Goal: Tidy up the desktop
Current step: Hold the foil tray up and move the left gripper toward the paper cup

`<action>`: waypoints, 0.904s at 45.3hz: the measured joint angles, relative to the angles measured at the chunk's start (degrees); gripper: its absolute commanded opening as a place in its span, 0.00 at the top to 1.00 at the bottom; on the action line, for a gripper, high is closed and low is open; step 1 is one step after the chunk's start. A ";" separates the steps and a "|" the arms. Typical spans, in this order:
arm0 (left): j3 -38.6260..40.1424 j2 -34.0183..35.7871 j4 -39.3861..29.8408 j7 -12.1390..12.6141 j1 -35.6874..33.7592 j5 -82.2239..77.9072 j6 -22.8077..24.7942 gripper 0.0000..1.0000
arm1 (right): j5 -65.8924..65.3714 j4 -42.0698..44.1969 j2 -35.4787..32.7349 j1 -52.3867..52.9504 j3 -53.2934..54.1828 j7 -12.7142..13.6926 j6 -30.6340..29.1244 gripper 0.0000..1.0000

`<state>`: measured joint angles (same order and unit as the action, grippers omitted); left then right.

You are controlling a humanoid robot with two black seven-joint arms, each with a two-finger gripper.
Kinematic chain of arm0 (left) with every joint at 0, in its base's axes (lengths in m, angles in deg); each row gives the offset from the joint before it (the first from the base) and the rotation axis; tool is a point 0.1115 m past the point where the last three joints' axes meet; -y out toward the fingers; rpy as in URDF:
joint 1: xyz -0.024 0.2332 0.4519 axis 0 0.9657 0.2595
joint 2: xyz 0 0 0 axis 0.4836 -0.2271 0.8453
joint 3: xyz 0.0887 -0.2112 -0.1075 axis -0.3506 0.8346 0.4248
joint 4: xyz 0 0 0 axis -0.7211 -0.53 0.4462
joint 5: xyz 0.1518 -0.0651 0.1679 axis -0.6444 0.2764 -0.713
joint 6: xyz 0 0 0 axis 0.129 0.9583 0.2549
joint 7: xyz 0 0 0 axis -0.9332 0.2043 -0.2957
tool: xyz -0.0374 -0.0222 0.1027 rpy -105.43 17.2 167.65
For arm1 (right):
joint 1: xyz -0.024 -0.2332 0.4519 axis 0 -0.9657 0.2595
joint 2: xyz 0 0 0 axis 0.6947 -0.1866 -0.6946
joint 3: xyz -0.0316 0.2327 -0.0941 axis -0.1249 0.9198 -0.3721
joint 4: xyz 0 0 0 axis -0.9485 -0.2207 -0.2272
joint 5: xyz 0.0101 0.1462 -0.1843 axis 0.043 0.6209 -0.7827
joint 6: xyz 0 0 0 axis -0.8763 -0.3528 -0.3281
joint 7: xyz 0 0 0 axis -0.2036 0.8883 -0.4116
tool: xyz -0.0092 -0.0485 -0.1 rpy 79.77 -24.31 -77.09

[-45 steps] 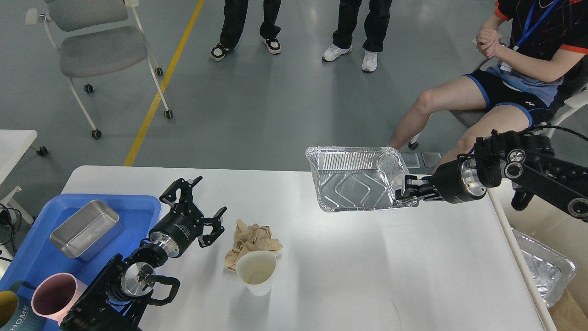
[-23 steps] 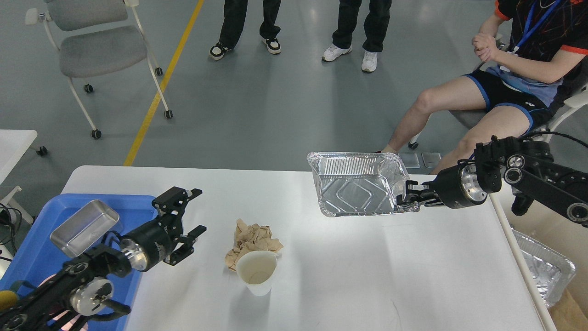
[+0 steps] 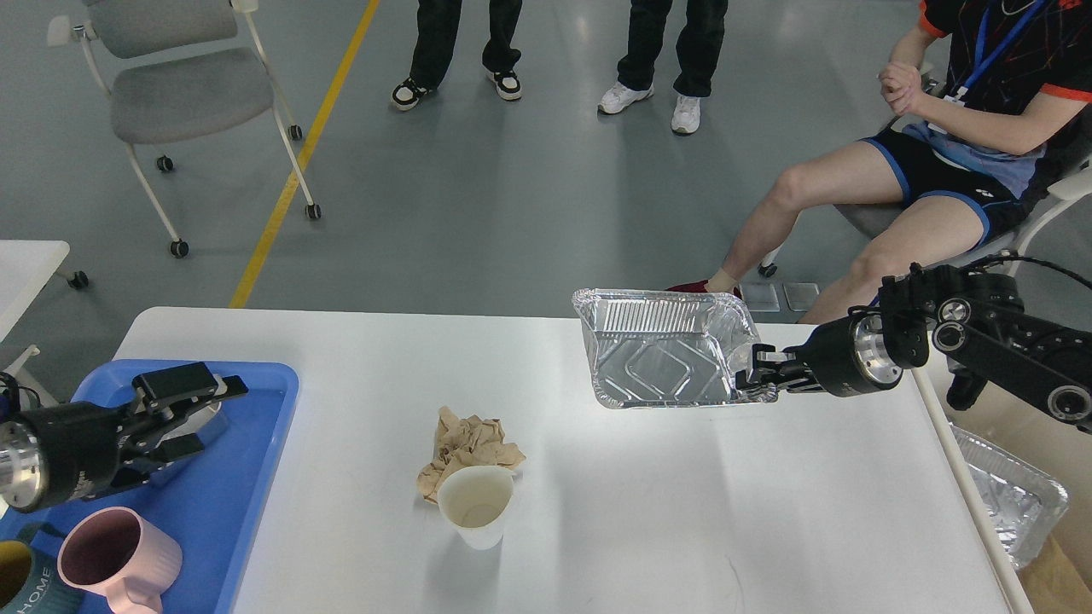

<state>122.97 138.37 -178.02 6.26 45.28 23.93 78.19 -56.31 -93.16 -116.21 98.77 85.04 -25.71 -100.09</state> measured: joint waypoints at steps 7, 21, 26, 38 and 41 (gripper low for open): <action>-0.87 6.88 -1.02 0.01 -2.25 -0.12 3.51 0.04 | 0.00 0.00 0.00 -0.05 0.13 0.00 0.12 1.00; -1.00 12.71 -4.01 -0.15 -2.45 -1.18 5.50 0.04 | 0.00 0.00 0.12 -0.13 0.50 0.00 0.13 1.00; -0.98 10.06 -3.99 0.01 -3.64 -4.06 6.88 0.04 | 0.00 0.00 0.11 -0.13 0.50 0.00 0.13 1.00; -2.50 -7.91 -1.95 1.95 -7.90 -21.99 10.94 0.04 | 0.00 -0.07 0.08 -0.14 0.50 0.00 0.13 1.00; -5.23 -12.19 -1.09 2.55 -10.49 -25.13 11.65 0.04 | 0.00 -0.10 0.07 -0.15 0.50 0.00 0.18 1.00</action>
<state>117.74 126.18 -179.11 8.82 34.79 -1.20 89.84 -56.31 -93.26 -116.13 98.62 85.53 -25.71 -99.91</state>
